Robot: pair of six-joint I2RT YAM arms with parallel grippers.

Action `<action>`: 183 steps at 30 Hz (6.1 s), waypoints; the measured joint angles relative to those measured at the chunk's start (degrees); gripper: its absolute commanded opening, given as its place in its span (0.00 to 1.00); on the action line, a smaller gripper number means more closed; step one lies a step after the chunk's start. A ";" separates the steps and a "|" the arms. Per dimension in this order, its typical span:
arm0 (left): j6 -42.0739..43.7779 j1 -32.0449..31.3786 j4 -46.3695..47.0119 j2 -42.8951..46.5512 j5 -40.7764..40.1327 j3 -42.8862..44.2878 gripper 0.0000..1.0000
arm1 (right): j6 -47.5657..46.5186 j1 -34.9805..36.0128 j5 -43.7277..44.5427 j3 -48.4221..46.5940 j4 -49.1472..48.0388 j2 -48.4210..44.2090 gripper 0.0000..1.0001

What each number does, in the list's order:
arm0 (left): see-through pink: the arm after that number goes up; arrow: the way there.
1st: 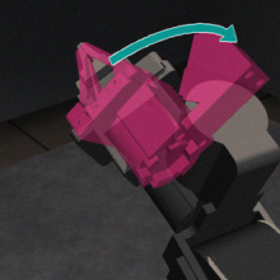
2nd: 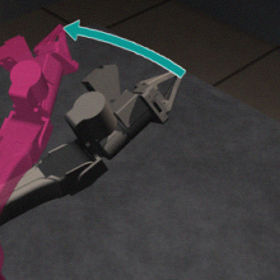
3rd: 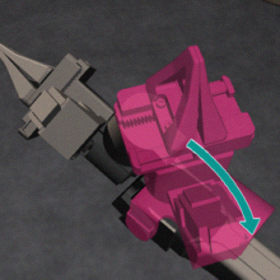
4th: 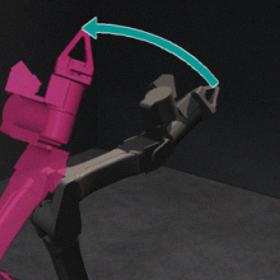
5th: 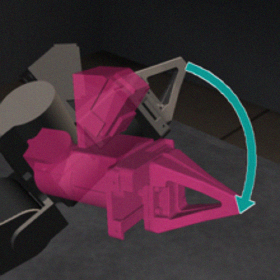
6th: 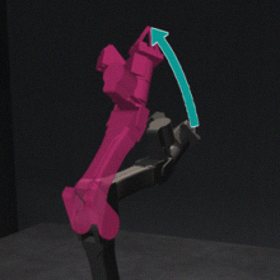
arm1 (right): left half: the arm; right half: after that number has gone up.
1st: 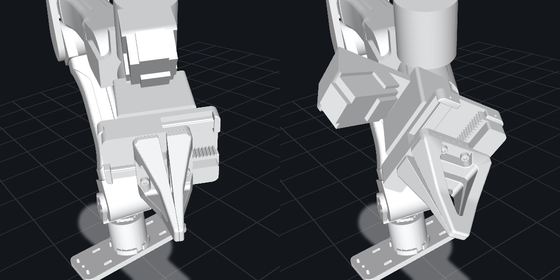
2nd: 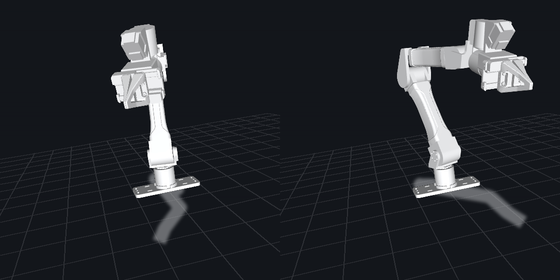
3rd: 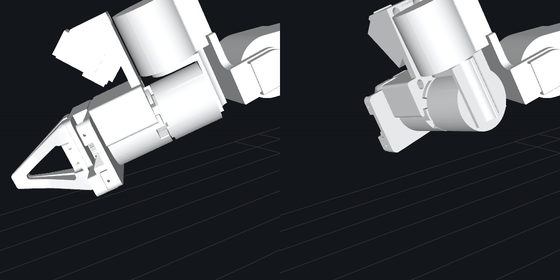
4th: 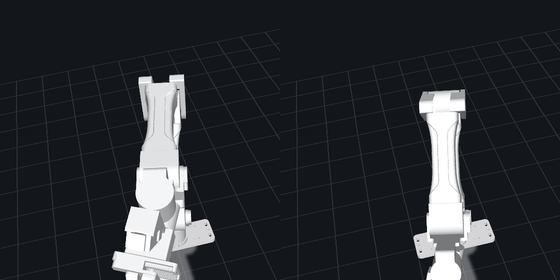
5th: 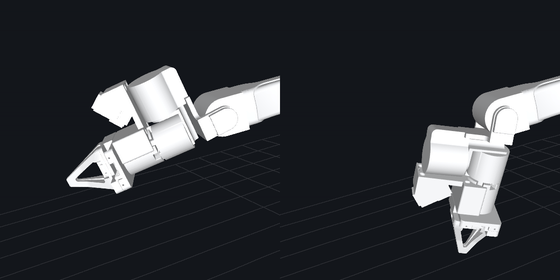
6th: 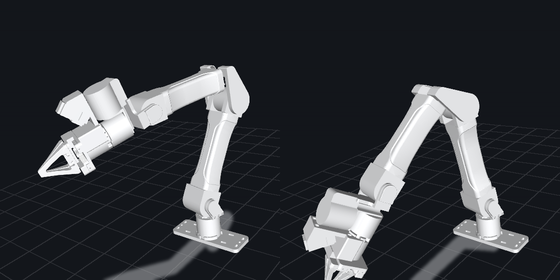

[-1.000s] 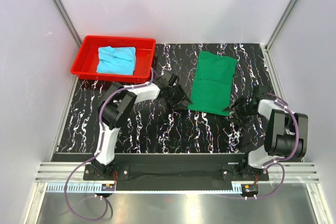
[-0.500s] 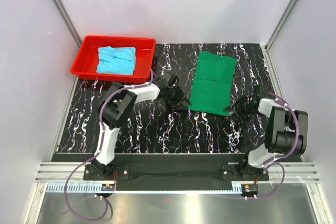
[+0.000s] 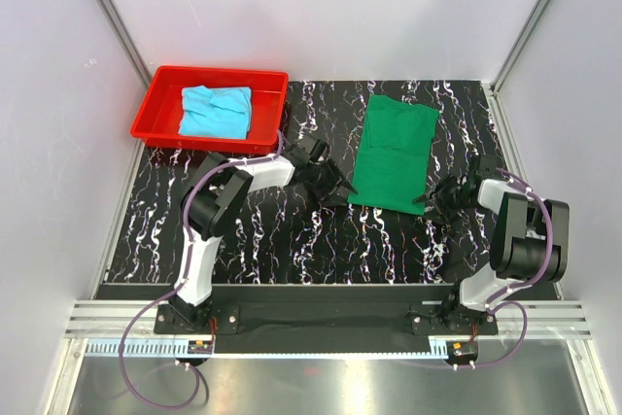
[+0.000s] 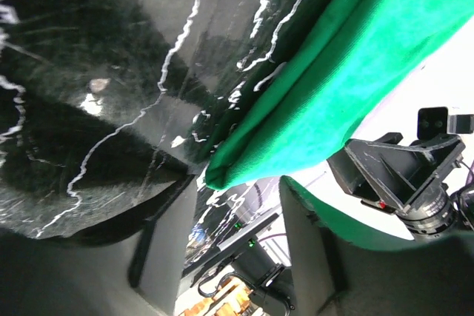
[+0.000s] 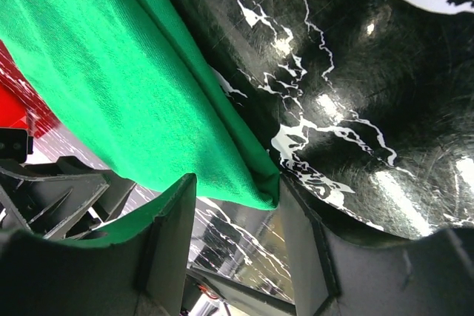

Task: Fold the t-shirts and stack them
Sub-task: Fold the tshirt

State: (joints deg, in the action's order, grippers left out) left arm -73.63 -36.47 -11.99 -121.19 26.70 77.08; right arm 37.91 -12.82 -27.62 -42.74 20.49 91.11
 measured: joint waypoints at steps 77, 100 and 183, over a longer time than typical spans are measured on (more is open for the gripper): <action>33.05 1.44 -29.44 1.97 -18.99 25.11 0.00 | -0.72 12.11 8.09 -24.72 21.27 4.55 0.00; 33.51 6.80 -18.80 -7.15 -14.99 39.43 0.00 | -2.08 8.41 4.11 -46.29 21.07 19.67 0.00; 36.13 7.15 -28.44 3.28 -4.22 22.77 0.00 | -9.01 14.58 -4.15 -56.26 40.79 28.94 0.00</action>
State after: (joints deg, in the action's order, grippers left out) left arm -37.50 -29.32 -40.42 -117.91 22.48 99.85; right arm 28.91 1.76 -31.77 -99.00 61.28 120.05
